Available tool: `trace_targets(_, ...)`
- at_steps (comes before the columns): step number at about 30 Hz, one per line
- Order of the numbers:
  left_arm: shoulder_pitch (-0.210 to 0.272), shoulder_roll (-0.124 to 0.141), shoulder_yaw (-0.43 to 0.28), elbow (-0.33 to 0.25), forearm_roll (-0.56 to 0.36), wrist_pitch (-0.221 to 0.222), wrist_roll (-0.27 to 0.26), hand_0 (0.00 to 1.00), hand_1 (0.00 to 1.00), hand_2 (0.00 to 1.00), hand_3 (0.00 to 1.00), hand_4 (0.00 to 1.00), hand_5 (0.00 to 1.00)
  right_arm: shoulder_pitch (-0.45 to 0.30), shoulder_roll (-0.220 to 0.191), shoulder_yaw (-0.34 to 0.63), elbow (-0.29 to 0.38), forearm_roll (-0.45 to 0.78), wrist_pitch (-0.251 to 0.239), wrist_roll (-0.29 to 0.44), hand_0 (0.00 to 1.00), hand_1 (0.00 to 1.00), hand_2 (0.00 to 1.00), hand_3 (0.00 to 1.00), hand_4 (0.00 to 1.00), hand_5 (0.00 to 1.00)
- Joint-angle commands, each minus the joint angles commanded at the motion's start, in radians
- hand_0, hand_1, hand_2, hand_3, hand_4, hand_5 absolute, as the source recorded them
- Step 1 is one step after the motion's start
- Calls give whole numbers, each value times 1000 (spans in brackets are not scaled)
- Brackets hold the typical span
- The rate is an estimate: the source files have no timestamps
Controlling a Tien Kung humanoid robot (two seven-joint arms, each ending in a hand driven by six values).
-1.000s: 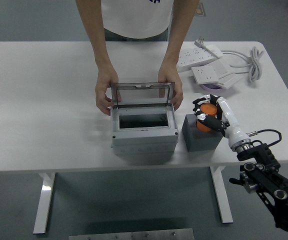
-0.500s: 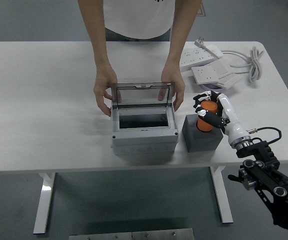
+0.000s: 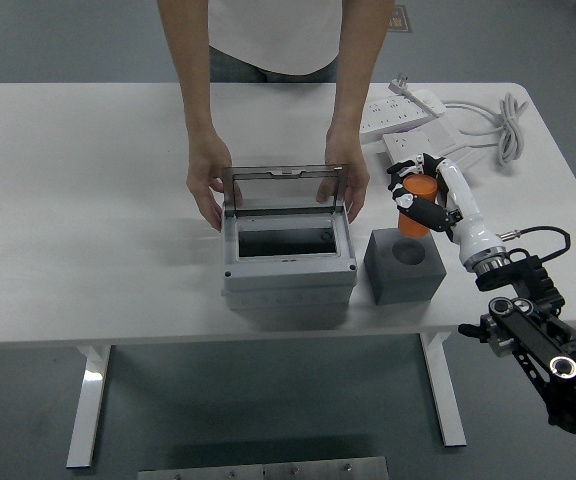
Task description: Fetch the battery,place it into the box,close the lid of the box
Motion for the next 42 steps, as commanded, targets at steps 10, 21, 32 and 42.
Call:
trace_targets(10,1,2,4,0,-10,4,-2,627,699,599,591,589,8,34,-24,54,108,-318,57,-167,259,237,265,312,168,2)
trace_targets(21,2,4,1,0,-11,7,0,627,700,601,591,590,11,62,-5,-4,174,-609,161,-336,219,219,264,316,160,2)
trace_targets(32,6,8,-8,-1,-6,10,8,628,700,603,592,590,10,81,19,-57,240,-662,247,-467,214,219,264,320,153,2)
trace_targets(42,7,12,-20,-3,6,10,19,628,700,602,591,588,9,121,58,-124,212,-547,255,-484,205,219,263,321,153,2)
